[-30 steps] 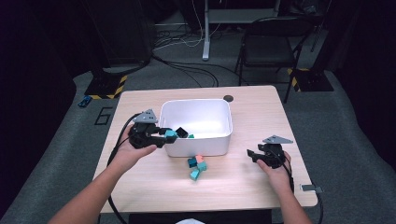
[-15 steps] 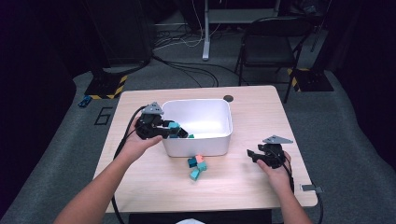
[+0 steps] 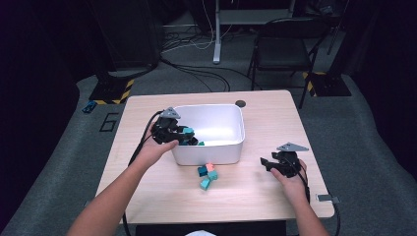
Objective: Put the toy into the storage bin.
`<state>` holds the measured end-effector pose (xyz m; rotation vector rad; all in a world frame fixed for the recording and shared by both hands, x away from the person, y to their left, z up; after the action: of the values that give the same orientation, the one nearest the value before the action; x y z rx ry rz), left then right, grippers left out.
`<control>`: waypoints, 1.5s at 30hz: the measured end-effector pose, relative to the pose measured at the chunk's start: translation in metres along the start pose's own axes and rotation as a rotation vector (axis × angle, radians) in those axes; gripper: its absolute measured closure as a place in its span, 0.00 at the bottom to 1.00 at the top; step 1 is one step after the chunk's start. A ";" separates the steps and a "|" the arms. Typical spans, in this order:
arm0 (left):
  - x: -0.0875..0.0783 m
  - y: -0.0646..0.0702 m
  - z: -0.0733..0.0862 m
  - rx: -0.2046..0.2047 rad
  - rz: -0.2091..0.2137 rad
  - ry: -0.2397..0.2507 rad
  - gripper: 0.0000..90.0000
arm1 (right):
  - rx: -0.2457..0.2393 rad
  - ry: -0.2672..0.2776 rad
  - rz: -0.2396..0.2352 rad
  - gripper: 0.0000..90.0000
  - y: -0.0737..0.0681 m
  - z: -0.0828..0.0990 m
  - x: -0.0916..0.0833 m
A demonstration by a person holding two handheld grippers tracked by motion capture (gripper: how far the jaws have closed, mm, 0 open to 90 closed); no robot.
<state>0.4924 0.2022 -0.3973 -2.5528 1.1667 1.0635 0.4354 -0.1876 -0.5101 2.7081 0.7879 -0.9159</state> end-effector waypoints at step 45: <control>-0.035 0.032 0.027 0.059 0.043 0.064 0.52 | 0.008 0.005 0.001 0.45 -0.002 -0.001 -0.001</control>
<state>0.4394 0.2121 -0.3901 -2.5450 1.2551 0.9482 0.4344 -0.1860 -0.5085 2.7186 0.7852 -0.9148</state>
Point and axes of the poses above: each handheld gripper's, and its own axes: x roughly forward along the jaws, z roughly out of its underside, y roughly to its right, the point moved 2 cm from there along x, roughly forward along the jaws, and after that the axes turned 8 degrees about -x, right-handed, at the moved point
